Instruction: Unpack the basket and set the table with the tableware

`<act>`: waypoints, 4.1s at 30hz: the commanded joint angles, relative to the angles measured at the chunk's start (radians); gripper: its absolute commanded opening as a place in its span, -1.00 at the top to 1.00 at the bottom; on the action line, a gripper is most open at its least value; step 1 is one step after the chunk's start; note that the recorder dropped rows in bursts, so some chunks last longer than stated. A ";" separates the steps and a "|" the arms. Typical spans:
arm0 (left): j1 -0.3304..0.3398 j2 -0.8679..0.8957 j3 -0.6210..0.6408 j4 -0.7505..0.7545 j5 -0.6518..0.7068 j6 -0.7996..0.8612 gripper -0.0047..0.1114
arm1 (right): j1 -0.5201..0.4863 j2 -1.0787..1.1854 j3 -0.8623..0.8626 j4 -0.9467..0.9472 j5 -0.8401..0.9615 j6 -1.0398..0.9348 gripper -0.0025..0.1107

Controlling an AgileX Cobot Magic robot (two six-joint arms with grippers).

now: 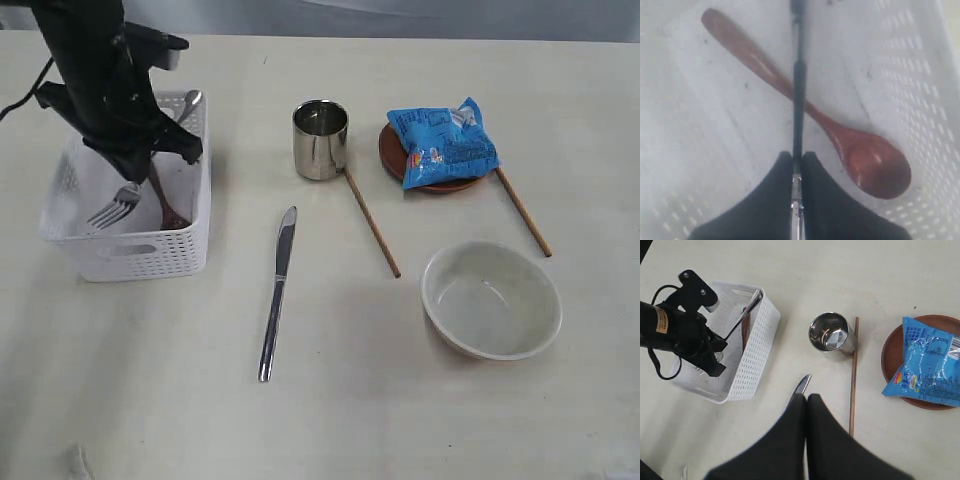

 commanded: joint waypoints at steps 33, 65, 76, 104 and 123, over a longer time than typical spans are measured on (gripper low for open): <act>-0.524 -0.105 0.008 -0.155 -0.218 2.105 0.92 | -0.010 -0.096 0.000 -0.066 0.002 -0.068 0.96; -0.548 0.084 0.008 -0.194 -0.232 2.070 0.91 | -0.010 -0.096 0.000 -0.066 0.002 -0.068 0.96; -0.548 0.103 0.008 -0.194 -0.301 1.984 0.15 | -0.010 -0.096 0.000 -0.066 0.002 -0.068 0.96; -0.388 -0.312 0.008 -0.133 -0.197 0.267 0.92 | 0.097 -0.311 0.461 -0.059 0.002 -0.060 0.89; -0.081 -0.906 0.013 -0.239 -0.254 0.234 0.92 | 0.461 -0.008 0.587 -0.096 -0.151 0.081 0.14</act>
